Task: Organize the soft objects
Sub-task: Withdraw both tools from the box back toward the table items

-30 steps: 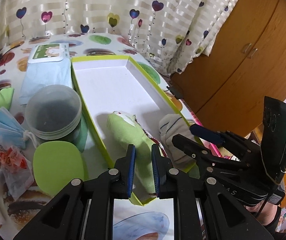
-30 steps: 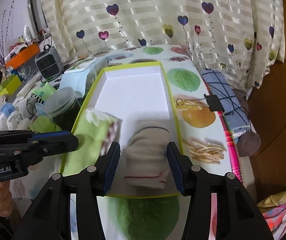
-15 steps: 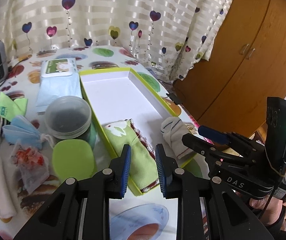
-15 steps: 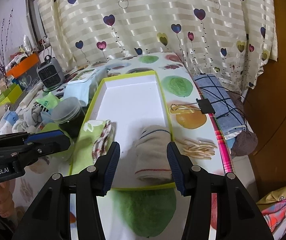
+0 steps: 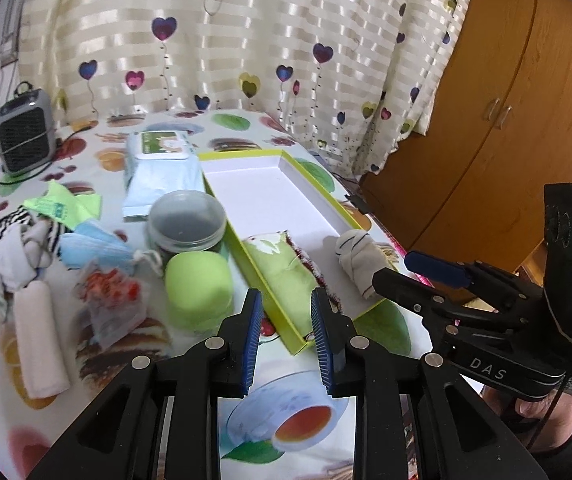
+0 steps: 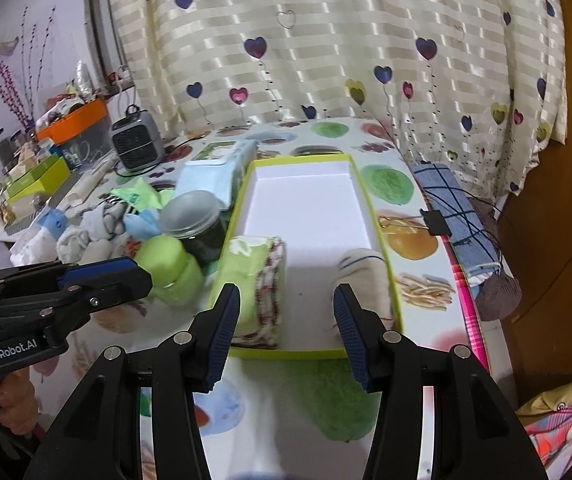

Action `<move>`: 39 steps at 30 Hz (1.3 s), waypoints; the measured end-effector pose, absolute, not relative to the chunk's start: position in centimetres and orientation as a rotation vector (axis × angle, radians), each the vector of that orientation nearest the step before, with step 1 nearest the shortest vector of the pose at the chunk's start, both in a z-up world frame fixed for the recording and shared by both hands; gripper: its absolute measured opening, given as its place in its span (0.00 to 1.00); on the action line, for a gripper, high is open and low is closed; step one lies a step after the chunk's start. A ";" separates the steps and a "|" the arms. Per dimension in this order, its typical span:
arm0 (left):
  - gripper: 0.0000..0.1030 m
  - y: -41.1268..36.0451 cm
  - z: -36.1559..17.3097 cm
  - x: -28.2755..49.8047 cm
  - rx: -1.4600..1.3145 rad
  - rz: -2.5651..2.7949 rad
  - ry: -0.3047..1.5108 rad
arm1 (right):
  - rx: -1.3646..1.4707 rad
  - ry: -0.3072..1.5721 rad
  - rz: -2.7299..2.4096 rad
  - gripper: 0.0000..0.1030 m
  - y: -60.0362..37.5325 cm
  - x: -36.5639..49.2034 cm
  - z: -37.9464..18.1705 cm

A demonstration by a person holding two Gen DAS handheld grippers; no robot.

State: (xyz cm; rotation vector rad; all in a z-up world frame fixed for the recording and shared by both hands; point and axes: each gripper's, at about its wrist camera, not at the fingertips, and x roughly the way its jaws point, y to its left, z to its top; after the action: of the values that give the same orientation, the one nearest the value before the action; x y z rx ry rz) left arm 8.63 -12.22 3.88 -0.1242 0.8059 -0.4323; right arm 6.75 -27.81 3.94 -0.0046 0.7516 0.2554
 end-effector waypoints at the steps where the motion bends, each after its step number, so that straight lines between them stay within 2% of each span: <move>1: 0.23 -11.9 4.0 8.4 -0.125 -0.425 0.802 | -0.011 0.750 0.263 0.49 -27.5 6.5 4.0; 11: 0.24 -8.9 3.5 6.9 -0.145 -0.354 0.794 | -0.037 0.729 0.326 0.49 -25.0 5.4 4.3; 15: 0.24 -7.6 3.3 6.6 -0.156 -0.322 0.797 | -0.042 0.721 0.357 0.55 -23.8 5.2 4.4; 39: 0.29 0.4 2.5 5.5 -0.220 -0.160 0.776 | -0.102 0.719 0.498 0.55 -17.5 5.5 4.6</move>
State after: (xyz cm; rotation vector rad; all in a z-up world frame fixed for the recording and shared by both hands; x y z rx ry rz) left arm 5.50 0.41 2.47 -0.2196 0.7763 -0.1597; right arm 5.53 -17.46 4.56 -0.1021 0.7190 0.4984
